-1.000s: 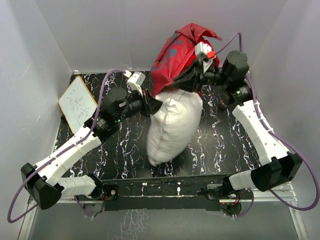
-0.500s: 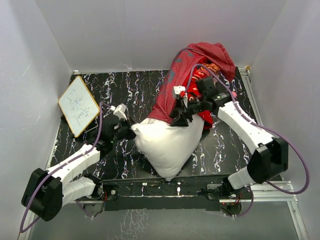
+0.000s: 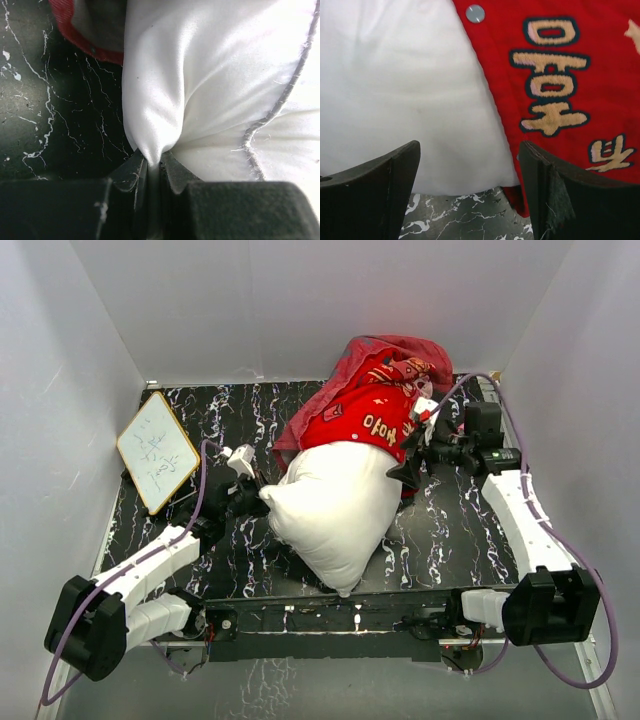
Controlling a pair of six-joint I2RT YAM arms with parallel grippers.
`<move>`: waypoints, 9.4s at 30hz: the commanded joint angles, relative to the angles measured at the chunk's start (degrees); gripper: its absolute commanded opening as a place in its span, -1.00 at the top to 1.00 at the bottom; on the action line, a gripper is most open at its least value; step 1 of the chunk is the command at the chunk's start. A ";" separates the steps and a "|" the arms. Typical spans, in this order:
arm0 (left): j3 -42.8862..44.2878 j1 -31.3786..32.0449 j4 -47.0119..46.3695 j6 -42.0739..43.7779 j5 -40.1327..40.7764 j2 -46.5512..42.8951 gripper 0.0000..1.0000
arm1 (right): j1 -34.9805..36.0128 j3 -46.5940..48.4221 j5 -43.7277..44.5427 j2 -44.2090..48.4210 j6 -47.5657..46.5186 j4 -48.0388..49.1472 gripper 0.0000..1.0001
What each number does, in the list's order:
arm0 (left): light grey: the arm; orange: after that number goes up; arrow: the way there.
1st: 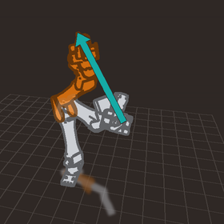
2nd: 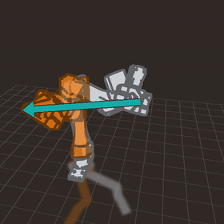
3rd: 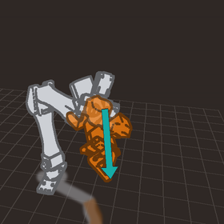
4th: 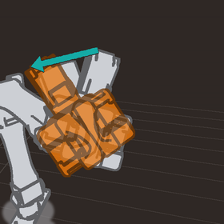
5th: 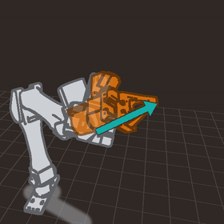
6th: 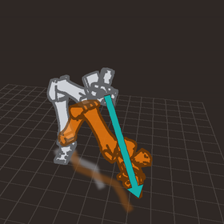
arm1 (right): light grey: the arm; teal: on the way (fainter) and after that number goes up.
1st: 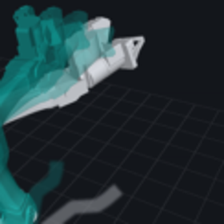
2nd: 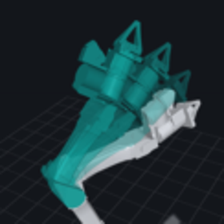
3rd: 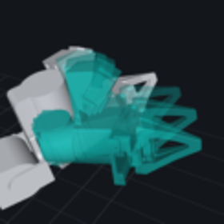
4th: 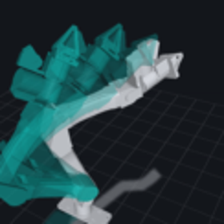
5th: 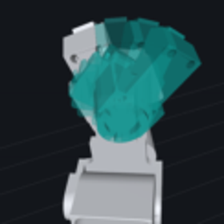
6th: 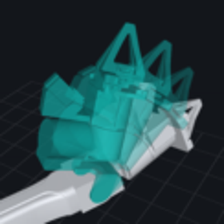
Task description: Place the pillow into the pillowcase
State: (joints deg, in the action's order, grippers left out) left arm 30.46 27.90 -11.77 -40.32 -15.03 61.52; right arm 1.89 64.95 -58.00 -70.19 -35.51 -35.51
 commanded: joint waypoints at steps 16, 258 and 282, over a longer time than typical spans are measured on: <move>4.60 -0.17 0.18 5.14 -2.59 1.49 1.00 | 10.11 2.13 18.30 -6.40 5.54 16.93 0.71; 5.15 -8.07 31.23 3.83 -8.54 -28.04 -0.88 | 21.19 16.03 -2.02 -7.91 5.41 -3.34 -0.37; -7.86 -5.49 -8.74 -17.09 -5.69 -3.02 -0.68 | 28.34 6.24 33.34 -18.05 14.70 10.88 -0.01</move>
State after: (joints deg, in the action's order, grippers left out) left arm 22.09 20.53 -15.62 -56.77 -20.69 53.30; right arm 29.69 66.94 -26.35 -87.68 -21.15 -26.39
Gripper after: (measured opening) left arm 0.913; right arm 0.637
